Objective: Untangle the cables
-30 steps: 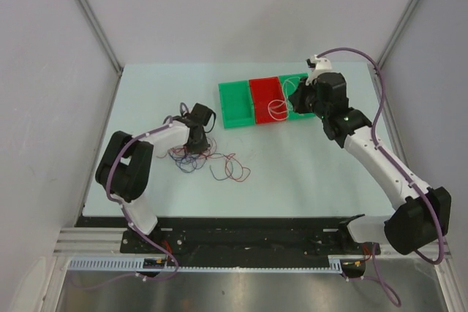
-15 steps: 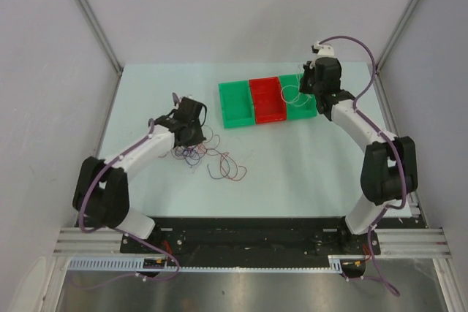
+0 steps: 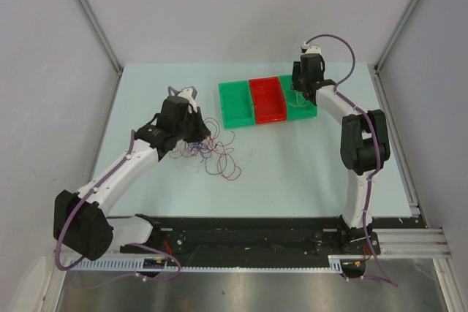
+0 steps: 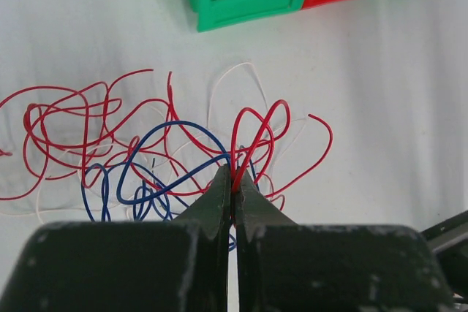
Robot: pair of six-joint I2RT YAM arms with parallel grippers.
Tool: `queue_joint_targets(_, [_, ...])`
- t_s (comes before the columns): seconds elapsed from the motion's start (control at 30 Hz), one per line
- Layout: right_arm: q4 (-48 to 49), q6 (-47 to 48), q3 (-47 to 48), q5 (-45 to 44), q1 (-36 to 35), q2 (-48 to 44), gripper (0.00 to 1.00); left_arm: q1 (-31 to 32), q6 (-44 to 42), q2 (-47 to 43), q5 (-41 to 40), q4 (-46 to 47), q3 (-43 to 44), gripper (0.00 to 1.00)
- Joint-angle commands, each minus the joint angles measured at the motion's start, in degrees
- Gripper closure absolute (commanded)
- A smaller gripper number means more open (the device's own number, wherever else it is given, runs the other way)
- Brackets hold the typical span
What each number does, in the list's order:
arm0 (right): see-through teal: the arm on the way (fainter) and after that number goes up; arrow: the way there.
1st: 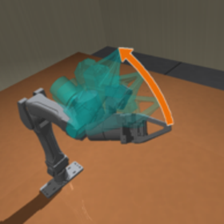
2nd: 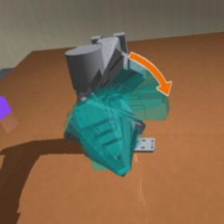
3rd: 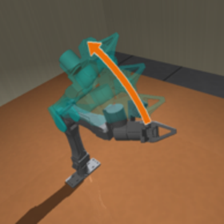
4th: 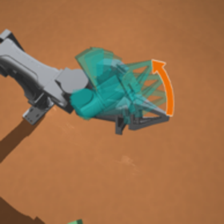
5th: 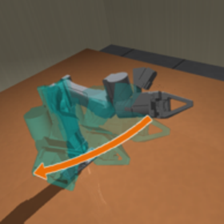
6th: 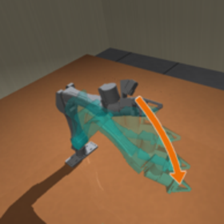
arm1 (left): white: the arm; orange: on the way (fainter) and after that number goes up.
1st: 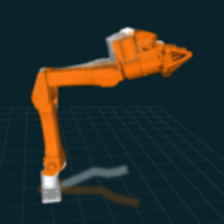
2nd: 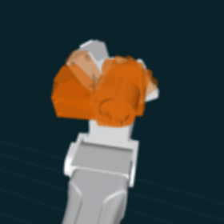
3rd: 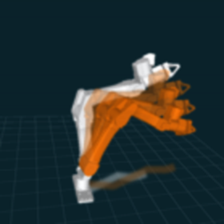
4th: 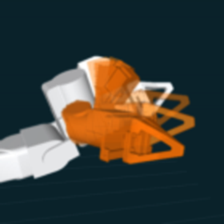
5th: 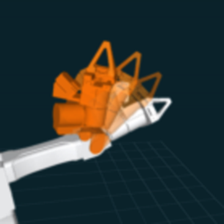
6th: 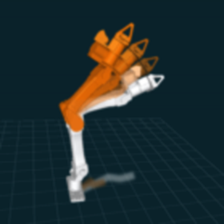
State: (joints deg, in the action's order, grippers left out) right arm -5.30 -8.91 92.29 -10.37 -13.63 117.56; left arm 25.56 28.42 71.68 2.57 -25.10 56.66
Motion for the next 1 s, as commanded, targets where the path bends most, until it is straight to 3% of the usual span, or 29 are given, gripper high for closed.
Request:
queue_joint_targets(0.0, [-1.12,1.52,0.62,-5.08,-2.45,-4.35,0.46,0.37,-1.18,-2.86,6.22,4.27,-0.24,0.99])
queue_joint_targets(0.07, [-1.38,2.4,-0.18,-6.59,-3.5,-7.76,0.33,0.37,-1.18,-3.12,7.36,5.24,-0.24,0.99])
queue_joint_targets(0.1, [-1.38,3.79,-1.14,-7.72,-3.95,-9.26,0.13,0.37,-1.18,-3.39,8.23,5.59,-0.33,1.0])
queue_joint_targets(0.2, [-0.85,6.09,-5.34,-8.26,-5.79,-15.68,0.0,0.45,-1.44,-3.74,10.17,6.55,-0.41,1.0])
queue_joint_targets(0.33, [-1.98,5.92,-12.46,-0.12,-6.85,-24.46,0.0,0.72,-1.79,-4.79,10.79,7.35,-1.29,1.0])
queue_joint_targets(0.5, [-6.21,3.82,-19.94,28.49,-7.11,-29.49,0.0,0.81,-1.97,-6.46,10.18,7.44,-2.7,1.0])
queue_joint_targets(0.57, [-7.26,-0.47,-22.67,32.15,-8.78,-29.14,0.0,0.8,-1.88,-7.78,9.3,7.44,-3.58,0.99])
queue_joint_targets(0.77, [-12.35,-8.73,-24.0,24.27,-19.67,-23.62,0.0,0.81,-0.13,-10.06,6.23,7.44,-6.12,0.99])
queue_joint_targets(0.97, [-16.06,-18.25,-24.0,17.5,-25.12,-18.17,0.05,0.81,0.49,-10.24,4.82,7.35,-7.27,1.0])
